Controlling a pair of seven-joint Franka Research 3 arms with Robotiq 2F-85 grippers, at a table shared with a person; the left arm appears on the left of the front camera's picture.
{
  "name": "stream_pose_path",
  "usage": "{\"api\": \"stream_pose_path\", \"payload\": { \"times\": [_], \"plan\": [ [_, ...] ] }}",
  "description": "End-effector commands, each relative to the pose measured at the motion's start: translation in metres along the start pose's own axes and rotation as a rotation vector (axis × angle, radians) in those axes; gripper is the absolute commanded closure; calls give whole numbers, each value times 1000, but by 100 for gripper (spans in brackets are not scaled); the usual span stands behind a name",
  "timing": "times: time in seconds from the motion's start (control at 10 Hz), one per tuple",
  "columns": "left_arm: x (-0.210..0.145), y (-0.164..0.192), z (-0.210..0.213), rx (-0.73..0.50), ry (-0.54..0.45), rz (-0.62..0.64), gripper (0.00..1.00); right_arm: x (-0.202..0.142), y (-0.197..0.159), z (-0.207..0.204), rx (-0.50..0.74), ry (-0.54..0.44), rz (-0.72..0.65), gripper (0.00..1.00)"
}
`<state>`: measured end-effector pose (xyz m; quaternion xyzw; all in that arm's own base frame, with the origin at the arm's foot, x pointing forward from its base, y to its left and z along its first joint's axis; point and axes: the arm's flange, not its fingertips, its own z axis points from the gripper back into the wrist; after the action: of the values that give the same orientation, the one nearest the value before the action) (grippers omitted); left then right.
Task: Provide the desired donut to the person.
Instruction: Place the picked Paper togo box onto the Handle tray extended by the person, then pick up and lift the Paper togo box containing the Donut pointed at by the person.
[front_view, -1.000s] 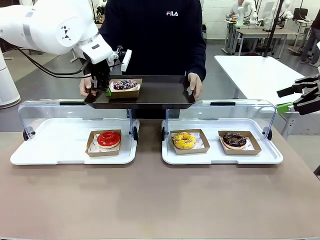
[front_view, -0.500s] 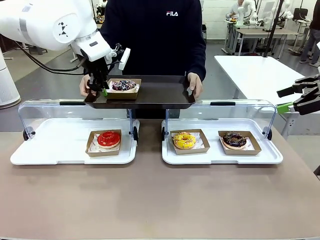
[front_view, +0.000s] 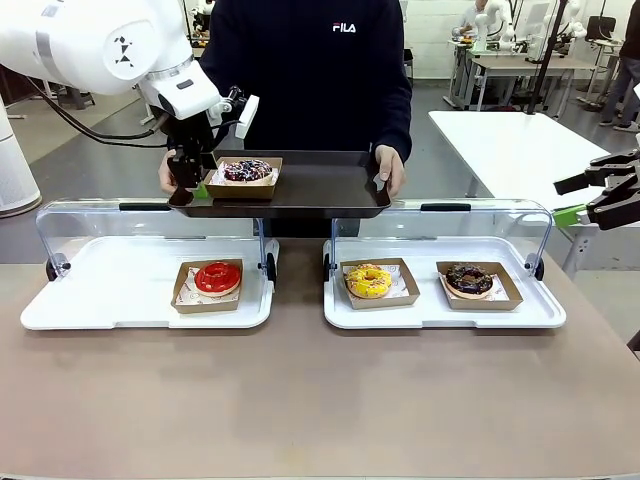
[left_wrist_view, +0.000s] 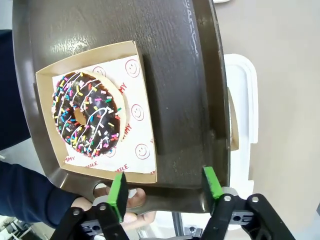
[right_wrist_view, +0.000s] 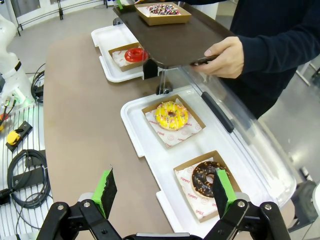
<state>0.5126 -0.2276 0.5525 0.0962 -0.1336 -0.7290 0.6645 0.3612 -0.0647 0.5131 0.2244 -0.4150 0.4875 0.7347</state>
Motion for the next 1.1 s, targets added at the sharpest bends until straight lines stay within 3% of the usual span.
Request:
{"api": "stream_pose_path", "payload": {
  "times": [0.0, 0.4, 0.5, 0.6, 1.0],
  "plan": [
    [-3, -3, 11, -33, -26, 24, 0, 0, -3, -3, 4, -33, 10, 0],
    [-3, -5, 13, -68, -13, 30, 0, 0, -3, -3, 4, -33, 10, 0],
    [-8, -15, 21, -130, -25, 0, 0, 0, -3, -3, 4, -33, 10, 0],
    [-1, -6, 9, -44, -8, 17, 0, 0, -3, -3, 4, -33, 10, 0],
    [-1, -6, 9, -44, -8, 17, 0, 0, -3, -3, 4, -33, 10, 0]
  ]
}}
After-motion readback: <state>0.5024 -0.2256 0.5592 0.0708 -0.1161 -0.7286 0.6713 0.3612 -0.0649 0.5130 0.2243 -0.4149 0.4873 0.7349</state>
